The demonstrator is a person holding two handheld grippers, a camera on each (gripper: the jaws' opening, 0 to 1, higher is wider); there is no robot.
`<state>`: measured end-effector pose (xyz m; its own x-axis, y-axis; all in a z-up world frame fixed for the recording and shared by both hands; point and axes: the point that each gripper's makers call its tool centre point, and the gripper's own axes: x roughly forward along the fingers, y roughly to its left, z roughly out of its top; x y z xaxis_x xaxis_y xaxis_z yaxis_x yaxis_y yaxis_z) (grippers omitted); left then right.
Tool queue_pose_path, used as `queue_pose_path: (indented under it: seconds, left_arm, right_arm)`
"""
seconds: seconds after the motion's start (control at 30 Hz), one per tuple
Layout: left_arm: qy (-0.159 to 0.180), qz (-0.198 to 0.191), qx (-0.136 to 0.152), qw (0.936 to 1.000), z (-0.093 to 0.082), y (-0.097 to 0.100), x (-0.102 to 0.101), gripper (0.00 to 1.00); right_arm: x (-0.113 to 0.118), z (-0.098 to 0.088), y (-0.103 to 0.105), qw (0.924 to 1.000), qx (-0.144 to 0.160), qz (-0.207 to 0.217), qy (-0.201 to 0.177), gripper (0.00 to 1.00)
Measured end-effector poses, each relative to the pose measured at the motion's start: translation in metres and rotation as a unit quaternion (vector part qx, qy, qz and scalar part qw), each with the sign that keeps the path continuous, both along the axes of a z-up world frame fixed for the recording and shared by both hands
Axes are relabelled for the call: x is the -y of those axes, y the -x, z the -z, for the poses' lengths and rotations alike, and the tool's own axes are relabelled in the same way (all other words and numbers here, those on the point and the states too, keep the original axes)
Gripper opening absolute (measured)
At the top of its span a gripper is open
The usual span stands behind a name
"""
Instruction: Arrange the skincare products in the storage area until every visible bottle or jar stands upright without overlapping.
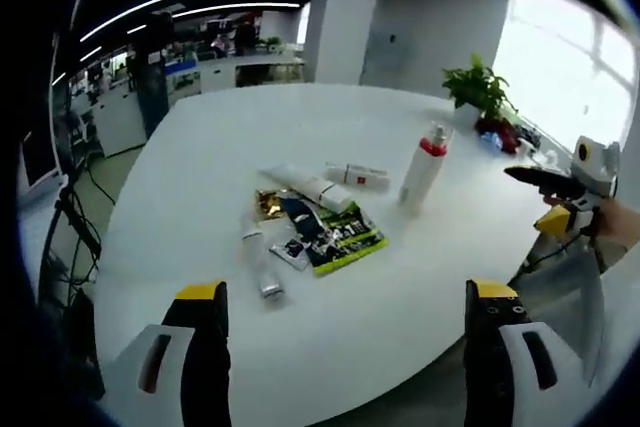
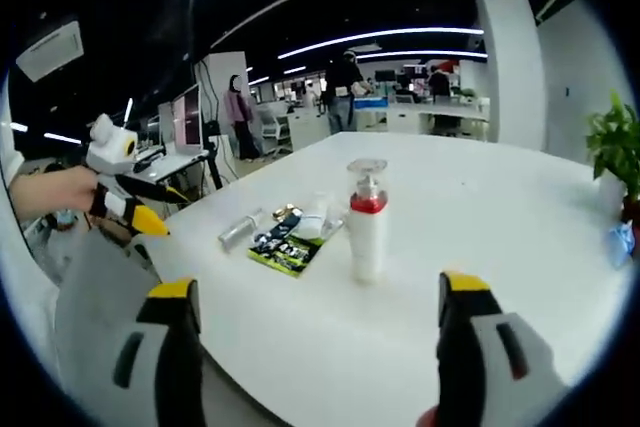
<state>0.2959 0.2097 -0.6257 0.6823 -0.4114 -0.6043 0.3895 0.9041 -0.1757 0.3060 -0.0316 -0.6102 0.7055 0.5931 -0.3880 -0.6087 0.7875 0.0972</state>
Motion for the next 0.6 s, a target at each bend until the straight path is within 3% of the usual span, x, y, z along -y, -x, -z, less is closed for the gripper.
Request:
queue_pose_path:
  seconds: [0.2, 0.6]
  left_arm:
    - [0.005, -0.002, -0.001, 1.0, -0.006, -0.011, 0.006, 0.97]
    - [0.014, 0.018, -0.031, 0.9992, 0.006, -0.034, 0.015, 0.94]
  right_arm:
    - [0.0, 0.005, 0.003, 0.9999, -0.005, -0.003, 0.009, 0.99]
    - [0.005, 0.008, -0.002, 0.9993, -0.009, 0.036, 0.009, 0.99]
